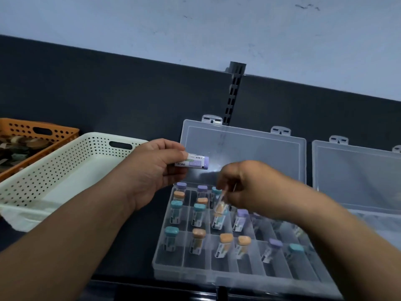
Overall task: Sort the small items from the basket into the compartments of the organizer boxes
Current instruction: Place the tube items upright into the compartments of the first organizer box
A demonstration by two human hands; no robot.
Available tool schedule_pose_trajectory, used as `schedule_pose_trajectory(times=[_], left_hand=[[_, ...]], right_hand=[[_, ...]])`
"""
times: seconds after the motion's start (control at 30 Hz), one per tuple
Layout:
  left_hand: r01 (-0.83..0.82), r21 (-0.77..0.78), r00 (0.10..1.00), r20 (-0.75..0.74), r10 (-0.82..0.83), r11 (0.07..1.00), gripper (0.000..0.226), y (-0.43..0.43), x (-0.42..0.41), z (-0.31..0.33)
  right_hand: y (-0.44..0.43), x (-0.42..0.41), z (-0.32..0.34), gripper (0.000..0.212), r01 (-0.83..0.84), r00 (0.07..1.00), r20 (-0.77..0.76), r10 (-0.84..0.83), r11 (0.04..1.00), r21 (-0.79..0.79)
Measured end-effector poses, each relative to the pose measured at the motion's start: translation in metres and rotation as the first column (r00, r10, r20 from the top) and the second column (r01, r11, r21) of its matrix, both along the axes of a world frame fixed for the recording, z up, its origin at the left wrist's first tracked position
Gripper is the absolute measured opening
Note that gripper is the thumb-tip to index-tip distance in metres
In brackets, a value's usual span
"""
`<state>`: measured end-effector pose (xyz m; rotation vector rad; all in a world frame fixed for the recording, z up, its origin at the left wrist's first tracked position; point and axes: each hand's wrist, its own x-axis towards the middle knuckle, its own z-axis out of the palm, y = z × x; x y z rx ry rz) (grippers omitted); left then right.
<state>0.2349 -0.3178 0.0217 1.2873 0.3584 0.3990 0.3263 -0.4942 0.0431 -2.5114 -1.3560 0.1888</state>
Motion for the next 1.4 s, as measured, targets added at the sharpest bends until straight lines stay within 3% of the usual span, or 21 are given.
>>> schedule_pose_trajectory(times=[0.3, 0.67, 1.03, 1.27, 1.4], left_hand=[[0.151, 0.236, 0.988, -0.057, -0.141, 0.96, 0.015, -0.059, 0.033, 0.01], [0.263, 0.586, 0.965, -0.15, -0.216, 0.766, 0.019, -0.111, 0.06, -0.002], [0.324, 0.681, 0.946, -0.222, -0.235, 0.656, 0.021, -0.129, 0.065, -0.009], [0.355, 0.678, 0.935, -0.257, -0.245, 0.644, 0.02, -0.133, 0.064, -0.012], [0.357, 0.683, 0.934, -0.264, -0.241, 0.637, 0.021, -0.134, 0.063, -0.013]], right_hand=[[-0.073, 0.03, 0.014, 0.014, 0.176, 0.983, -0.078, -0.168, 0.978, 0.112], [-0.132, 0.05, 0.003, 0.017, 0.272, 0.956, -0.12, -0.267, 0.962, 0.034], [-0.141, 0.054, -0.025, 0.026, 0.295, 0.943, -0.12, -0.309, 0.947, -0.126], [-0.142, 0.054, -0.034, 0.032, 0.284, 0.941, -0.135, -0.312, 0.939, -0.192], [-0.144, 0.056, -0.033, 0.024, 0.29, 0.938, -0.143, -0.317, 0.939, -0.183]])
